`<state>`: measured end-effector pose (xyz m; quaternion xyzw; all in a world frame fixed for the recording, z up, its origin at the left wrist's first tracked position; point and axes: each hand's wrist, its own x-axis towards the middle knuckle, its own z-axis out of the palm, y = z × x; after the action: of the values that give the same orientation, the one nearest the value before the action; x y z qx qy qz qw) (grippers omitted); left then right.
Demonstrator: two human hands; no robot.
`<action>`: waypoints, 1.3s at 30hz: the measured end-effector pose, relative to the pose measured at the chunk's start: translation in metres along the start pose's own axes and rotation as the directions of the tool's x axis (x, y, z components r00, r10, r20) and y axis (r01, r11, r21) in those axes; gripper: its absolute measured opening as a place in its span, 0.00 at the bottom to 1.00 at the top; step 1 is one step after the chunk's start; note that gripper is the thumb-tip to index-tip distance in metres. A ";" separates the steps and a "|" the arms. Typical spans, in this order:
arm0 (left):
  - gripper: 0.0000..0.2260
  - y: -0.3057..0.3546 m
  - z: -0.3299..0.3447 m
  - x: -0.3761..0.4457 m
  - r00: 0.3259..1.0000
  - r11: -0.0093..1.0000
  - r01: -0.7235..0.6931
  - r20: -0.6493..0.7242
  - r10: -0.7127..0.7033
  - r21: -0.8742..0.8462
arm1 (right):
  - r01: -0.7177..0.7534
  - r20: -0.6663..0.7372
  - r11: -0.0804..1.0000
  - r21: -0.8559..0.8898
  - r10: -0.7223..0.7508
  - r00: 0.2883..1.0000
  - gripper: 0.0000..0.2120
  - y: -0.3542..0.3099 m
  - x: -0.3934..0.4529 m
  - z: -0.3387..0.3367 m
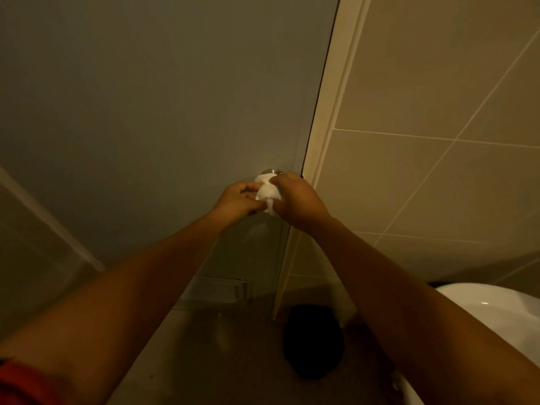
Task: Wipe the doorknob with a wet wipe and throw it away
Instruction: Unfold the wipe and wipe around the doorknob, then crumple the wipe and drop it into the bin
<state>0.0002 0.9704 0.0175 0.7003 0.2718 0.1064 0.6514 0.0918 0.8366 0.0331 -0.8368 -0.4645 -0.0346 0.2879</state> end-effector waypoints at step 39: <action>0.11 -0.056 0.042 -0.016 0.918 0.695 -0.379 0.341 0.201 0.612 | -0.615 0.046 0.749 0.248 0.625 0.779 0.06 0.027 -0.111 0.017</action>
<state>-0.0057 0.9264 -0.0387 0.9277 0.0934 0.0162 0.3611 0.0468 0.7509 -0.0294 -0.8994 -0.1554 0.1047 0.3950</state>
